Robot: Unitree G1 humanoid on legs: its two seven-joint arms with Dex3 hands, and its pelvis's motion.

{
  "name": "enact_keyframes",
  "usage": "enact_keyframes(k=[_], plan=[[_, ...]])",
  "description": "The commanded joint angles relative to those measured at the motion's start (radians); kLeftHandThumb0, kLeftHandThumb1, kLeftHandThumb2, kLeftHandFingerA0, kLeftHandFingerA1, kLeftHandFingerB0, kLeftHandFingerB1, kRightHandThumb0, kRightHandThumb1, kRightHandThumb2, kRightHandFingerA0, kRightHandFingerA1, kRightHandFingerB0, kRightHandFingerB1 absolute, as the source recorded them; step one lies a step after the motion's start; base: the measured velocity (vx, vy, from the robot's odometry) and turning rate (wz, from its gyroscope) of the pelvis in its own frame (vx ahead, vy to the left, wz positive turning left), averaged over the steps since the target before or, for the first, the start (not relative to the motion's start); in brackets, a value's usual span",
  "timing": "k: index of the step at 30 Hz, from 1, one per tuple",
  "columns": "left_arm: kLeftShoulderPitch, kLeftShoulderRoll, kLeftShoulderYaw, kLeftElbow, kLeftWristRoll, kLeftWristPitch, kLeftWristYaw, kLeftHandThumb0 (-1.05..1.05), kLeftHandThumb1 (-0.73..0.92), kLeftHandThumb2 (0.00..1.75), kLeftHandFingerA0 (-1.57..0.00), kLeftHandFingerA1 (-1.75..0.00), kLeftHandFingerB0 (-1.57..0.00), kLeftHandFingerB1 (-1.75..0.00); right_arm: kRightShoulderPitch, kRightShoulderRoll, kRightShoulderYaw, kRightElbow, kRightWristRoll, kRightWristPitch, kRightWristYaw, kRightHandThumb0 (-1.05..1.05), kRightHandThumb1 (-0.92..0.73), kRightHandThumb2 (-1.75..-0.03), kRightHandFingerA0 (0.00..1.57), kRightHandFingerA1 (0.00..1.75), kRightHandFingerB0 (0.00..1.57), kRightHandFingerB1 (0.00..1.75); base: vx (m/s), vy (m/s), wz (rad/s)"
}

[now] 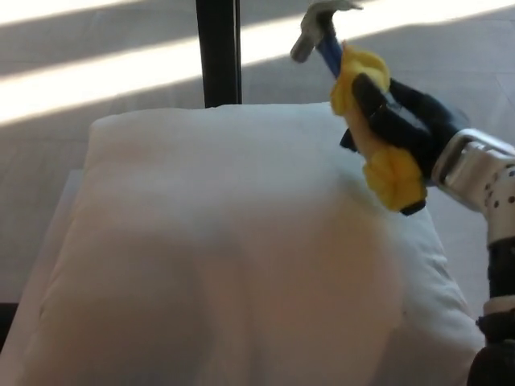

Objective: A hammer is kept on the right hand side and a pillow is kept on the left hand side on the desk infront of the robot and the robot uses its right hand to pick up the hammer and makes a downward swinging motion to hit the pillow

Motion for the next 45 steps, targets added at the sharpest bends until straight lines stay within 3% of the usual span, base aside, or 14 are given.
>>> enact_keyframes(k=[1,4,11,15,20,23,24,25,27,29,30,34,43,45], plan=[[0.019,0.027,0.012,0.001,-0.019,-0.017,-0.005,-0.6,0.71,0.62,-0.58,-0.58,-0.47,-0.47,-0.109,-0.17,-0.14,-0.069,0.153,0.136,0.011,-0.34,-0.64,-1.21,1.08,1.75,0.78,1.75,0.0,0.0,0.0],[0.009,0.035,0.023,0.007,-0.029,0.01,0.002,-0.57,0.71,0.62,-0.57,-0.56,-0.45,-0.46,-0.057,-0.282,-0.161,0.033,0.076,0.048,0.013,-0.35,-0.82,-0.96,1.05,1.75,0.7,1.75,0.0,0.0,0.0],[0.007,0.038,0.017,0.018,-0.016,-0.016,0.002,-0.59,0.71,0.62,-0.59,-0.56,-0.48,-0.46,0.049,-0.413,-0.093,0.22,-0.034,-0.133,0.048,-0.27,-0.86,-0.95,1.0,1.75,0.72,1.75,0.0,0.0,0.0],[0.006,0.045,0.009,0.021,-0.005,-0.023,0.008,-0.59,0.73,0.62,-0.61,-0.56,-0.47,-0.45,0.175,-0.464,-0.025,0.236,-0.104,-0.24,0.072,-0.23,-0.63,-1.18,1.0,1.75,0.65,1.75,0.0,0.0,0.0],[-0.004,0.054,0.024,0.025,-0.019,-0.01,0.006,-0.59,0.7,0.61,-0.61,-0.54,-0.49,-0.46,0.269,-0.504,0.067,0.265,-0.192,-0.348,0.075,-0.2,-0.67,-1.0,0.94,1.75,0.62,1.75,0.0,0.0,0.0],[-0.002,0.057,0.018,0.018,-0.011,-0.021,0.007,-0.59,0.71,0.61,-0.61,-0.55,-0.49,-0.45,0.371,-0.532,0.159,0.281,-0.292,-0.514,0.08,-0.16,-0.58,-1.09,0.92,1.75,0.72,1.65,0.0,0.0,0.0],[-0.002,0.057,0.017,0.017,-0.009,-0.018,0.011,-0.59,0.72,0.61,-0.62,-0.54,-0.5,-0.45,0.394,-0.535,0.179,0.271,-0.312,-0.536,0.073,-0.25,-0.55,-1.14,1.2,1.43,0.99,1.3,0.0,0.0,0.0],[-0.004,0.055,0.019,0.017,-0.013,-0.013,0.01,-0.58,0.71,0.61,-0.64,-0.57,-0.53,-0.47,0.407,-0.534,0.193,0.26,-0.327,-0.542,0.058,-0.17,-0.53,-1.18,0.93,1.75,0.78,1.57,0.0,0.0,0.0],[-0.005,0.055,0.021,0.018,-0.016,-0.01,0.007,-0.56,0.72,0.62,-0.65,-0.57,-0.51,-0.47,0.433,-0.529,0.214,0.249,-0.347,-0.571,0.032,-0.23,-0.46,-1.18,1.2,1.43,0.99,1.29,0.0,0.0,0.0],[-0.002,0.049,0.021,0.021,-0.017,-0.012,0.007,-0.56,0.72,0.62,-0.65,-0.57,-0.51,-0.47,0.441,-0.53,0.224,0.25,-0.356,-0.585,0.025,-0.23,-0.46,-1.18,1.2,1.43,0.99,1.29,0.0,0.0,0.0],[0.0,0.046,0.022,0.022,-0.017,-0.01,0.01,-0.57,0.71,0.62,-0.62,-0.55,-0.52,-0.46,0.451,-0.525,0.24,0.256,-0.371,-0.603,0.007,-0.15,-0.46,-1.2,0.89,1.75,0.75,1.61,0.0,0.0,0.0],[0.0,0.044,0.024,0.022,-0.019,-0.004,0.016,-0.57,0.71,0.62,-0.61,-0.55,-0.49,-0.46,0.465,-0.524,0.281,0.256,-0.4,-0.653,-0.002,-0.15,-0.51,-1.06,0.92,1.75,0.73,1.65,0.0,0.0,0.0],[0.008,0.04,0.024,0.016,-0.019,-0.022,0.009,-0.58,0.71,0.62,-0.6,-0.57,-0.5,-0.48,0.544,-0.538,0.469,0.193,-0.579,-0.794,-0.131,-0.2,-0.4,-1.31,0.96,1.75,0.86,1.57,0.0,0.0,0.0],[0.009,0.042,0.027,0.017,-0.021,-0.009,0.022,-0.56,0.72,0.62,-0.62,-0.56,-0.5,-0.46,0.599,-0.52,0.532,0.181,-0.636,-0.856,-0.184,-0.19,-0.48,-1.12,0.9,1.75,0.79,1.59,0.0,0.0,0.0]])
